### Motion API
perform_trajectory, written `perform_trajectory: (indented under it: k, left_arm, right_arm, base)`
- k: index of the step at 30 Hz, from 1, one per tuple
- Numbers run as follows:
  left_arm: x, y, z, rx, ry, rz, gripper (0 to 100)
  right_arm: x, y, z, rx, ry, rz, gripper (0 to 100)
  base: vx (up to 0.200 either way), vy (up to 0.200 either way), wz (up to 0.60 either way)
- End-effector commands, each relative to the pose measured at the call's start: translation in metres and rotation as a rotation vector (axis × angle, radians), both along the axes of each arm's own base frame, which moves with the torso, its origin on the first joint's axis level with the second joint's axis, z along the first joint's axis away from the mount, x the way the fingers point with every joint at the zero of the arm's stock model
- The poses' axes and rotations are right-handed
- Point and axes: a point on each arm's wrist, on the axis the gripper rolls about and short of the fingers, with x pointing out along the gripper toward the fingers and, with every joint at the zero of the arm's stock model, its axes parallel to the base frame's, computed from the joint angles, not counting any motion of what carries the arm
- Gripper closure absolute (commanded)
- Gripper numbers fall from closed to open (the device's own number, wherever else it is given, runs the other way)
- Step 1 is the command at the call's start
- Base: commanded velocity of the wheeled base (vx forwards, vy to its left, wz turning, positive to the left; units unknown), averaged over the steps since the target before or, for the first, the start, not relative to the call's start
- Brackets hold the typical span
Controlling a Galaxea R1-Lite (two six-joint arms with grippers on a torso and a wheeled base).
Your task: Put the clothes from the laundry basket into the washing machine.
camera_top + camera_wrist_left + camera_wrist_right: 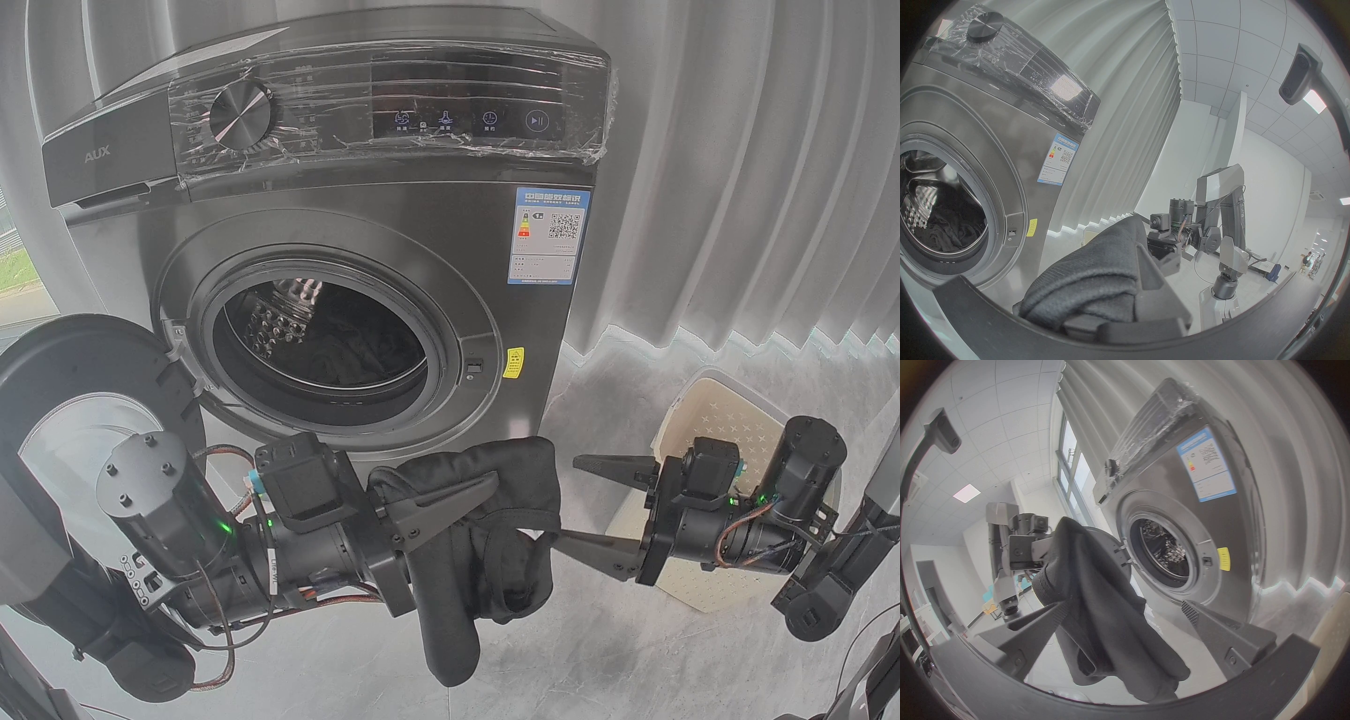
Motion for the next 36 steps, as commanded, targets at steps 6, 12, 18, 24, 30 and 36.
perform_trajectory:
  k: [6, 12, 18, 24, 30, 36]
  left_arm:
    - [-0.001, -0.001, 0.001, -0.002, -0.004, -0.005, 100]
    - [0.0, -0.001, 0.002, -0.005, -0.009, -0.003, 100]
    - [0.001, 0.0, 0.002, -0.006, -0.013, 0.005, 100]
    - [0.004, 0.001, 0.004, -0.011, -0.018, 0.016, 100]
    - [0.004, 0.002, 0.004, -0.01, -0.017, 0.017, 100]
    - [0.003, 0.001, 0.004, -0.012, -0.02, 0.011, 100]
  right_arm:
    - [-0.003, 0.022, -0.002, 0.004, -0.004, 0.071, 0]
    - [-0.007, 0.032, -0.005, -0.001, 0.007, 0.106, 0]
    - [-0.009, 0.031, -0.008, -0.007, 0.016, 0.108, 0]
    - [-0.014, 0.025, -0.011, -0.024, 0.037, 0.102, 0]
    - [-0.018, 0.024, -0.011, -0.027, 0.041, 0.109, 0]
    - [-0.012, 0.034, -0.006, -0.006, 0.012, 0.123, 0]
  base:
    - [0.0, 0.0, 0.0]
    - [0.0, 0.0, 0.0]
    - [0.0, 0.0, 0.0]
    - [0.0, 0.0, 0.0]
    - [0.0, 0.0, 0.0]
    - [0.0, 0.0, 0.0]
